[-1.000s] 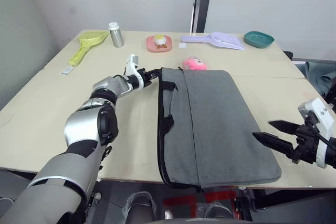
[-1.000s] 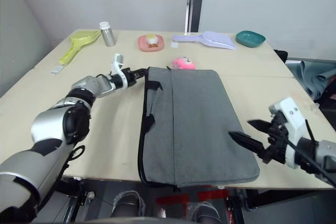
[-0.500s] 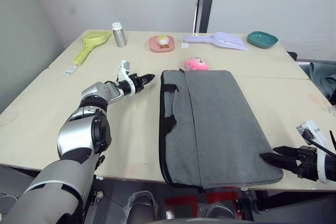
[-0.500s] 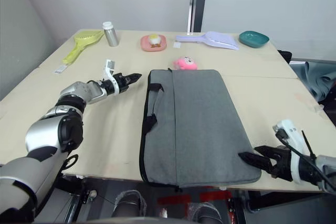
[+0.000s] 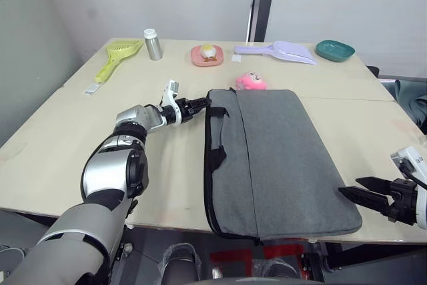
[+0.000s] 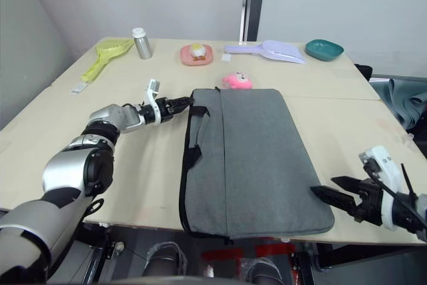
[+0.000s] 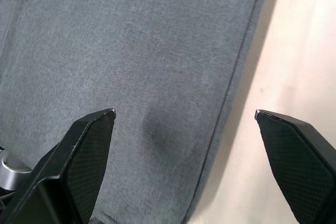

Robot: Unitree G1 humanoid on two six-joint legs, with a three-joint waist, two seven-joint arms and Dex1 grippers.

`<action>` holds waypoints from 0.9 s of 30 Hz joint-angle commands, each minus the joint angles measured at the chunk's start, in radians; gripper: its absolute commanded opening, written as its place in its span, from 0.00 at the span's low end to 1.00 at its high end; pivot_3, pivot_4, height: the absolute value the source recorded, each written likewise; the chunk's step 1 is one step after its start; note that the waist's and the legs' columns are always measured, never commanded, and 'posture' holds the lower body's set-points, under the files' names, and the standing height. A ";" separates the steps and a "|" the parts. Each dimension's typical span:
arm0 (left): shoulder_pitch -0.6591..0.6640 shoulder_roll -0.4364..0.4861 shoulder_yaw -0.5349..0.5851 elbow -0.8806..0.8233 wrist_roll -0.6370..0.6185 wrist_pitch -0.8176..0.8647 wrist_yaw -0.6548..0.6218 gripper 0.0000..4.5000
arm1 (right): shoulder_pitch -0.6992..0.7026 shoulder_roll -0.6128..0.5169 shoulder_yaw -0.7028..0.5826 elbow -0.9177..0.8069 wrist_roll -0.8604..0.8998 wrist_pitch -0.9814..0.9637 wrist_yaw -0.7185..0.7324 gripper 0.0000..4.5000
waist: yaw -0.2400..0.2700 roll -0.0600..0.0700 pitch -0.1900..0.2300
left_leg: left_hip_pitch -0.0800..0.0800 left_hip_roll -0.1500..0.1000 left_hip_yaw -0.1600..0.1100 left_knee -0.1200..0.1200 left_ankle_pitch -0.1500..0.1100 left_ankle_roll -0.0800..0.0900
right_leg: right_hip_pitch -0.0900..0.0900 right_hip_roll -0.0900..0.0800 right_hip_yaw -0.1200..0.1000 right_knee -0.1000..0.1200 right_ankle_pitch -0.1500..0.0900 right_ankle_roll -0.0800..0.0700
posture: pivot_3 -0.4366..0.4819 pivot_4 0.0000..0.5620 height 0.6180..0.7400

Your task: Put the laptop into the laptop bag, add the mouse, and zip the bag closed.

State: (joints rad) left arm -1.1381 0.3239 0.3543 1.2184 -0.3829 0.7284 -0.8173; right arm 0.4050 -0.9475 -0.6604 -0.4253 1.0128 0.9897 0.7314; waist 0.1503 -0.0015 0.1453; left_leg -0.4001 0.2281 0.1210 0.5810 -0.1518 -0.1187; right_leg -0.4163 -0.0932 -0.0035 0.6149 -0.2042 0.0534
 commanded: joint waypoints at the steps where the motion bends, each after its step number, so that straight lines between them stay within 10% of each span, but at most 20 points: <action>1: -0.054 -0.028 0.048 0.019 -0.041 -0.015 0.021 0.68 | 0.013 0.009 -0.085 -0.052 0.010 0.003 0.002 1.00 | 0.001 0.000 0.000 | 0.000 0.000 0.000 0.000 0.000 0.000 | 0.000 0.000 0.000 0.000 0.000 0.000 | 0.48 0.27 1.00; 9: -0.059 -0.087 0.081 0.057 -0.049 -0.030 0.072 0.68 | 0.055 0.046 -0.134 -0.099 0.011 0.011 -0.006 1.00 | 0.002 0.000 0.000 | 0.000 0.000 0.000 0.000 0.000 0.000 | 0.001 0.000 -0.001 -0.001 0.000 0.000 | 0.48 0.27 1.00; 18: -0.064 -0.089 0.063 0.061 -0.023 -0.060 0.065 0.03 | 0.121 0.092 -0.209 -0.154 0.037 0.023 -0.016 1.00 | 0.001 0.000 0.000 | 0.001 -0.001 0.000 0.000 -0.002 -0.002 | 0.002 -0.001 -0.001 -0.001 0.001 0.002 | 0.48 0.27 1.00; 27: -0.072 -0.057 0.071 0.041 -0.033 -0.029 0.035 0.01 | 0.213 0.103 -0.275 -0.133 0.104 0.079 0.021 1.00 | -0.005 0.000 0.000 | 0.001 0.000 0.000 -0.001 -0.002 -0.003 | 0.002 0.000 -0.001 -0.002 0.001 0.002 | 0.48 0.27 1.00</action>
State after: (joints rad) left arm -1.1798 0.2418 0.4192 1.2840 -0.4078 0.6968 -0.7675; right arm 0.6164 -0.8482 -0.9061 -0.5584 1.0904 1.0609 0.7412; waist 0.1453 -0.0014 0.1453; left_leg -0.3994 0.2279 0.1207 0.5802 -0.1544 -0.1221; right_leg -0.4141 -0.0935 -0.0049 0.6128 -0.2037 0.0556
